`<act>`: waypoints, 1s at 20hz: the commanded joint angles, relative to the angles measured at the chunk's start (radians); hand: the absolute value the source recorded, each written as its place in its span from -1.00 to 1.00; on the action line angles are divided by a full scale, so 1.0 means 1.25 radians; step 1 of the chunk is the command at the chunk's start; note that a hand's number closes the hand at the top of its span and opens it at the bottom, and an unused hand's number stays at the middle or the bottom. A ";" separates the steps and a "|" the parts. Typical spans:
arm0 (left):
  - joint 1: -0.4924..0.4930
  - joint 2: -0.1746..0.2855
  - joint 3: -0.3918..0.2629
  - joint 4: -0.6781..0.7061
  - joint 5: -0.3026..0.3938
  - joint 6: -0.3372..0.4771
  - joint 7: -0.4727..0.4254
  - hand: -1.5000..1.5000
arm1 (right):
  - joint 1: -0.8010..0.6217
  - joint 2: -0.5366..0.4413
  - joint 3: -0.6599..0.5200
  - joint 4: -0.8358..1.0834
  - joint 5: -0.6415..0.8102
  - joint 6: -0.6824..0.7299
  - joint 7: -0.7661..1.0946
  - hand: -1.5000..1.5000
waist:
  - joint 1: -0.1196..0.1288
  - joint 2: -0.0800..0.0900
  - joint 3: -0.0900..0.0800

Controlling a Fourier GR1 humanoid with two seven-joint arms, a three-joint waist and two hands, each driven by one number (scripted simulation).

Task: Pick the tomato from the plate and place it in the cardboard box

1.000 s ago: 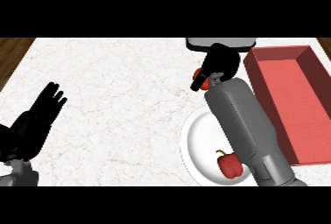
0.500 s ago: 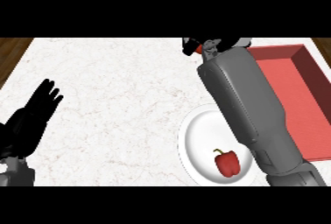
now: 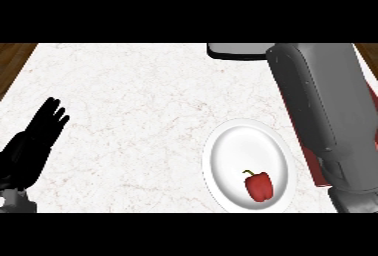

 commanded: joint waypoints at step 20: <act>0.013 -0.025 -0.016 -0.016 -0.032 0.005 -0.005 0.00 | 0.243 -0.137 -0.139 0.047 -0.073 -0.158 -0.219 1.00 | 0.007 0.005 0.001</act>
